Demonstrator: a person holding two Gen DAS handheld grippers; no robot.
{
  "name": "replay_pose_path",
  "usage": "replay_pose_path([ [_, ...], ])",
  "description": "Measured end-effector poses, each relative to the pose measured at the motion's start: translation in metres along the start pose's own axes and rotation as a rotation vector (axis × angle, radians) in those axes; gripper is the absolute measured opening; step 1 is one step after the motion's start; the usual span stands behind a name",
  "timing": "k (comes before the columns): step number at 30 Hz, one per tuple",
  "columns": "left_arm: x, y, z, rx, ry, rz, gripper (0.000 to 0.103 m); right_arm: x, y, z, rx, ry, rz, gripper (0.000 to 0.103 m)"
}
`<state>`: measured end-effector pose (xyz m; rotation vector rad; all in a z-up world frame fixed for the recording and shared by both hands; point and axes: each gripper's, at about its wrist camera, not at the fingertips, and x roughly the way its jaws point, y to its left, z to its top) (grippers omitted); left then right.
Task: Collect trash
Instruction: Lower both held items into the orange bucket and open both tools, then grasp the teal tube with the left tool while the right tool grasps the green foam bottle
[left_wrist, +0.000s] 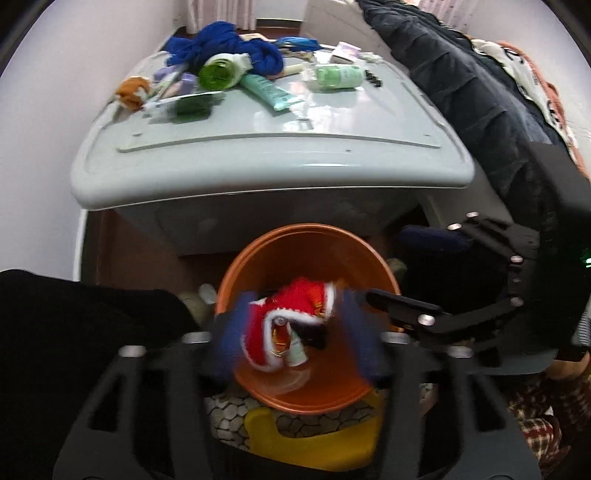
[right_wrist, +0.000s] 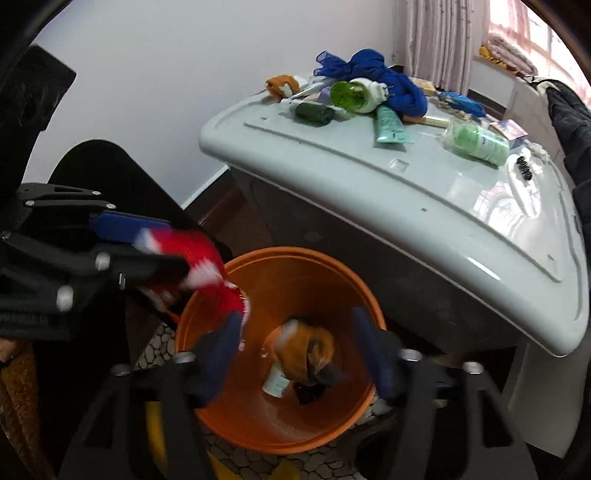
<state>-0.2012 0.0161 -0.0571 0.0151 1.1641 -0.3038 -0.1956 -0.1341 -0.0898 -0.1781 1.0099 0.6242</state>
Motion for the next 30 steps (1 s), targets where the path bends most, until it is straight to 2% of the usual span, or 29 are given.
replay_pose_path([
  [1,-0.002,-0.001,0.001,0.001,-0.002,0.006,0.070,-0.003,-0.001,0.001,0.005,-0.014,-0.003,0.070],
  [3,-0.003,-0.003,0.005,0.005,-0.001,0.013,0.071,-0.005,-0.006,0.003,0.017,-0.027,-0.025,0.076],
  [6,-0.003,-0.002,0.006,0.007,-0.010,0.015,0.071,-0.010,-0.013,0.008,0.028,-0.058,-0.065,0.076],
  [9,-0.009,0.001,0.016,0.002,-0.057,0.016,0.071,-0.031,-0.026,0.024,0.025,-0.130,-0.146,0.076],
  [12,-0.016,0.002,0.038,0.000,-0.141,0.032,0.071,-0.055,-0.042,0.047,0.030,-0.214,-0.182,0.083],
  [15,-0.012,-0.002,0.069,-0.010,-0.194,0.036,0.071,-0.089,-0.062,0.082,0.038,-0.348,-0.215,0.089],
  [17,0.000,-0.006,0.092,-0.026,-0.221,0.043,0.071,-0.102,-0.075,0.102,0.061,-0.412,-0.236,0.094],
  [20,0.025,-0.012,0.126,-0.043,-0.238,0.062,0.071,-0.115,-0.096,0.128,0.107,-0.510,-0.274,0.096],
  [24,0.068,-0.019,0.165,-0.071,-0.229,0.125,0.071,-0.108,-0.114,0.126,0.145,-0.558,-0.335,0.096],
  [30,0.121,-0.014,0.209,-0.131,-0.205,0.224,0.071,-0.091,-0.146,0.104,0.208,-0.518,-0.388,0.095],
])
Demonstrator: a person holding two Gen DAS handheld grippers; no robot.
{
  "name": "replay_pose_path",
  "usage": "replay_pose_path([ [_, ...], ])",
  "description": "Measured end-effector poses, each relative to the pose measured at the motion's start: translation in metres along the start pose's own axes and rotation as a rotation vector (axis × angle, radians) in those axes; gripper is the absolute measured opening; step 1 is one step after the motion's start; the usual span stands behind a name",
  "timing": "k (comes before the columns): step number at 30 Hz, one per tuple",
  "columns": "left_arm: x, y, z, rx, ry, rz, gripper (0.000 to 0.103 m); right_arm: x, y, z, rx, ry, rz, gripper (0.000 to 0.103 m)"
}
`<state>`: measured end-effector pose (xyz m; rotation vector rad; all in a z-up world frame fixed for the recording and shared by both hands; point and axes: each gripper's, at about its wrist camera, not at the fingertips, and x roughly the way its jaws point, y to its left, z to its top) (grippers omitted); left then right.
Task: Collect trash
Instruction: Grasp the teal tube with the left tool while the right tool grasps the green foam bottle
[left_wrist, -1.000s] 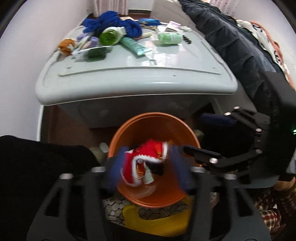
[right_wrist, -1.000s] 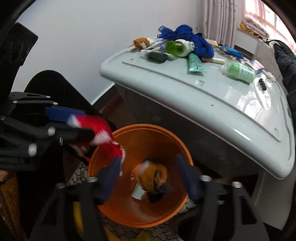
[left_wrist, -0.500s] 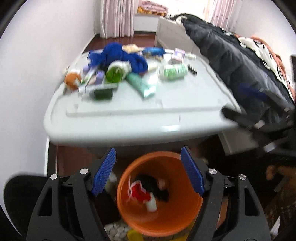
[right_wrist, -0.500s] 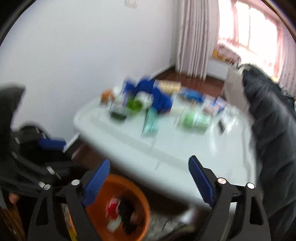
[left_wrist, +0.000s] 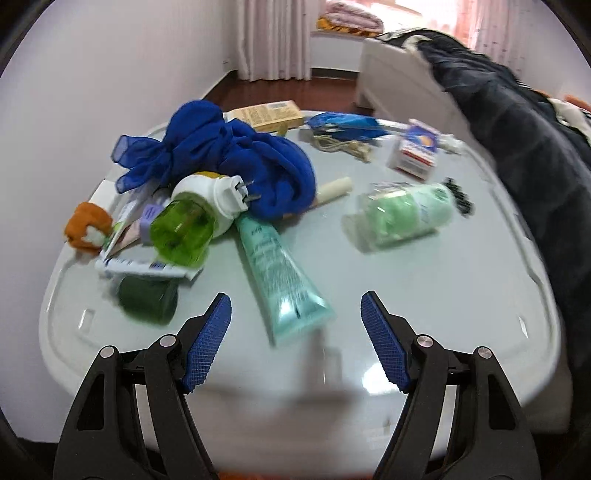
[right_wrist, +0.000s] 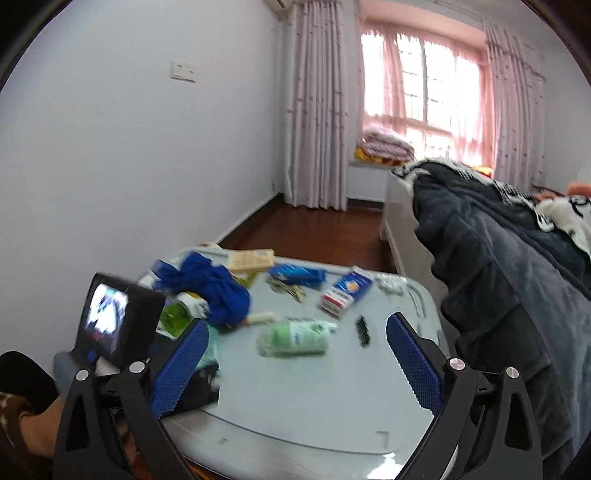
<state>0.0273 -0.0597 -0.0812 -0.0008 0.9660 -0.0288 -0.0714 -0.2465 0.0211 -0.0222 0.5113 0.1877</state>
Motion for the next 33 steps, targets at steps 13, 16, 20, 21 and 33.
replay_pose_path([
  [13,0.041,0.011,0.010,-0.070,0.001,0.022,0.037,-0.002,-0.009,-0.011,-0.043,0.024,-0.048,0.096],
  [16,0.028,0.012,0.007,-0.062,0.003,-0.027,0.036,0.002,-0.013,-0.012,-0.030,0.033,-0.051,0.096],
  [20,-0.005,0.008,-0.004,0.018,-0.024,-0.084,0.036,0.010,-0.019,-0.015,0.010,0.063,-0.035,0.096],
  [21,-0.011,0.006,-0.007,0.031,-0.029,-0.093,0.036,0.014,-0.020,-0.016,0.017,0.078,-0.031,0.096],
  [33,-0.050,0.004,-0.028,0.115,-0.105,-0.188,0.036,0.111,-0.006,-0.018,0.081,0.269,0.137,0.098],
])
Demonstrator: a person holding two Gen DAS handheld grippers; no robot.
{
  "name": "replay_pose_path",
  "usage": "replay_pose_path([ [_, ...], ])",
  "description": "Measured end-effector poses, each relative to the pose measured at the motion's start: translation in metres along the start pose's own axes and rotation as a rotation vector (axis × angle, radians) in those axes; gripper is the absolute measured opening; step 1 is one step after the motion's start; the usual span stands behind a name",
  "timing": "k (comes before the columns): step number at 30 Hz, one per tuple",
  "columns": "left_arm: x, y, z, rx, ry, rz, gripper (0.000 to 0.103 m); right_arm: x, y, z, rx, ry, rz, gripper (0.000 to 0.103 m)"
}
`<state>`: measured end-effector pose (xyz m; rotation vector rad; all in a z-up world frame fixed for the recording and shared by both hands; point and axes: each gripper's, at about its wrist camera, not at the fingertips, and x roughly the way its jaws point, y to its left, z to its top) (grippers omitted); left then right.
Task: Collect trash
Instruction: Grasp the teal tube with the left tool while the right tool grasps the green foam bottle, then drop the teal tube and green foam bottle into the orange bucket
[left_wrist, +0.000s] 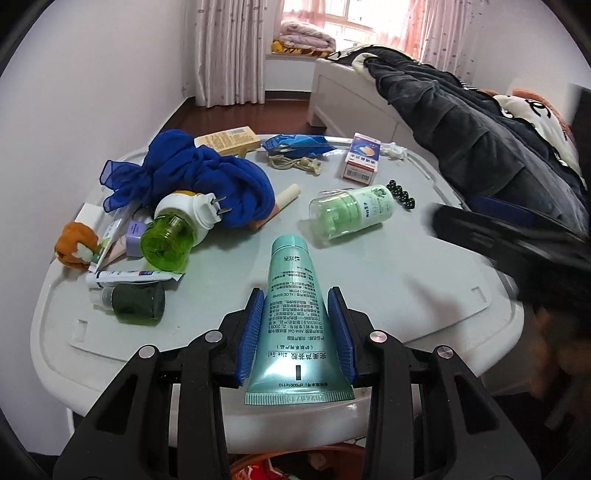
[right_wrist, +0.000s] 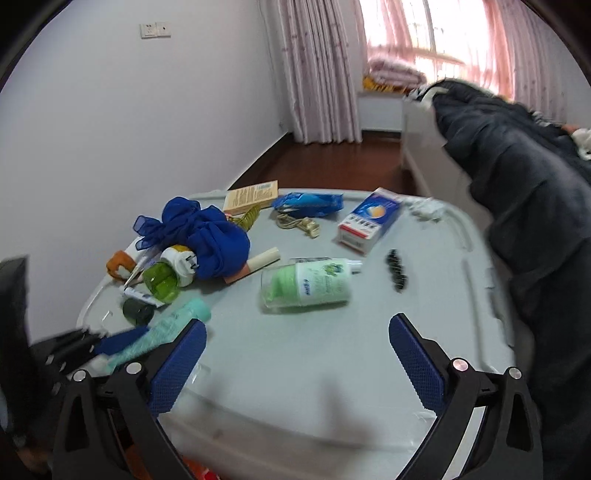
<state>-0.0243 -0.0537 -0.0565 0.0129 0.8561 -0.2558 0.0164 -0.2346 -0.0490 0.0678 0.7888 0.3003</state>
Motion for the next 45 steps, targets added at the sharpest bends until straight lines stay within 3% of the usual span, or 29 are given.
replay_pose_path([
  [8,0.004,0.007,-0.002,0.005,0.010,-0.021,0.036,0.094,0.000,0.020,-0.045,0.130,-0.014,0.098],
  [18,0.005,0.019,-0.001,-0.026,0.025,-0.044,0.036,0.131,0.016,0.029,-0.193,0.186,-0.120,0.098],
  [23,0.007,0.020,-0.002,-0.032,0.033,-0.048,0.036,0.138,0.012,0.035,-0.195,0.173,-0.109,0.098],
  [33,0.005,0.017,0.001,-0.023,0.029,-0.057,0.036,0.119,0.010,0.021,-0.213,0.149,-0.130,0.097],
  [45,-0.024,0.014,-0.004,0.020,-0.008,-0.051,0.036,0.029,0.010,0.015,-0.159,0.071,-0.118,0.097],
])
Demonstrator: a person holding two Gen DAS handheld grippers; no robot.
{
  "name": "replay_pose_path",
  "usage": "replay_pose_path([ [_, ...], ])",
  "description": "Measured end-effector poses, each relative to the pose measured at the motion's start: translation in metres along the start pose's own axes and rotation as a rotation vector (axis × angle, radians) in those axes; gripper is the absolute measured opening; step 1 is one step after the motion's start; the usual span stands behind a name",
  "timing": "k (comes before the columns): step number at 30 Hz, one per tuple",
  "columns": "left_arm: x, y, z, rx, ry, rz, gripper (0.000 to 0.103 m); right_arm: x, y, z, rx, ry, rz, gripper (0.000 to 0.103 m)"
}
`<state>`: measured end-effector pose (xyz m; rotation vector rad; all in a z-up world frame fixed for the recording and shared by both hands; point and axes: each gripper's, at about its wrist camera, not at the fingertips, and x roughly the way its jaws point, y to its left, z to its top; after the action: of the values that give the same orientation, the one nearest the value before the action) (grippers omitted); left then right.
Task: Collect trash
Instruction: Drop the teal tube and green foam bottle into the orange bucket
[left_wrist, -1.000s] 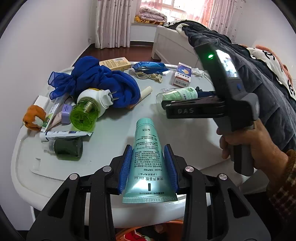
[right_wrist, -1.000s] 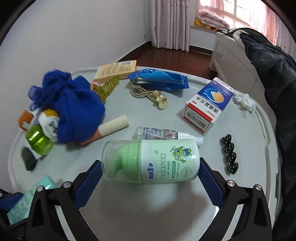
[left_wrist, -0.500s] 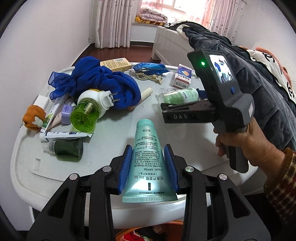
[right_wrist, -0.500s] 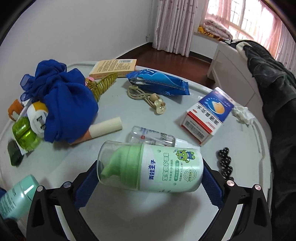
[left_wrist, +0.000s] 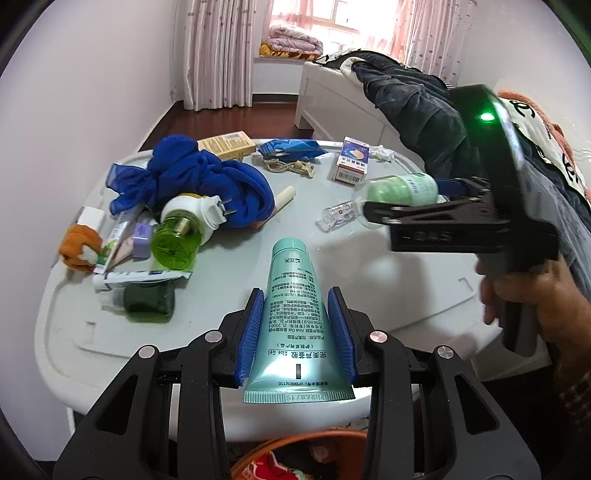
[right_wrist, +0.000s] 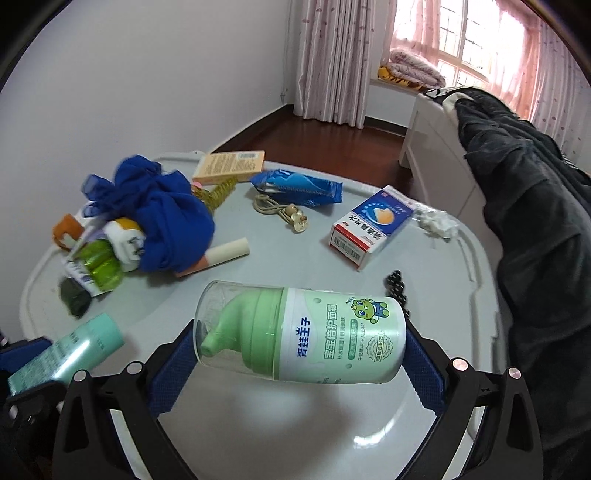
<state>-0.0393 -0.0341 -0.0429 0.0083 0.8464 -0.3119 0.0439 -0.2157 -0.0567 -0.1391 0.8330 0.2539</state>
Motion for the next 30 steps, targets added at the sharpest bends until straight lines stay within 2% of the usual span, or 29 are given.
replay_pose_path([
  [6,-0.041,-0.010,-0.019,0.035,0.024,-0.021,0.036,-0.057,0.020,-0.029,-0.003,-0.021,0.060,0.097],
  [10,-0.071,-0.015,-0.048,0.071,0.073,-0.021,0.036,-0.096,0.044,-0.068,0.003,-0.011,0.143,0.097],
  [13,-0.088,-0.015,-0.073,0.082,0.129,-0.018,0.036,-0.111,0.064,-0.104,0.004,0.041,0.204,0.097],
  [18,-0.099,-0.007,-0.112,0.063,0.251,-0.015,0.036,-0.116,0.089,-0.155,-0.012,0.149,0.280,0.097],
  [22,-0.093,-0.003,-0.129,0.047,0.346,-0.023,0.036,-0.111,0.108,-0.181,-0.056,0.221,0.315,0.097],
  [28,-0.083,-0.003,-0.139,0.025,0.423,-0.048,0.036,-0.101,0.125,-0.193,-0.091,0.282,0.362,0.098],
  [30,-0.082,-0.004,-0.140,0.028,0.446,-0.041,0.041,-0.098,0.127,-0.197,-0.084,0.319,0.386,0.098],
])
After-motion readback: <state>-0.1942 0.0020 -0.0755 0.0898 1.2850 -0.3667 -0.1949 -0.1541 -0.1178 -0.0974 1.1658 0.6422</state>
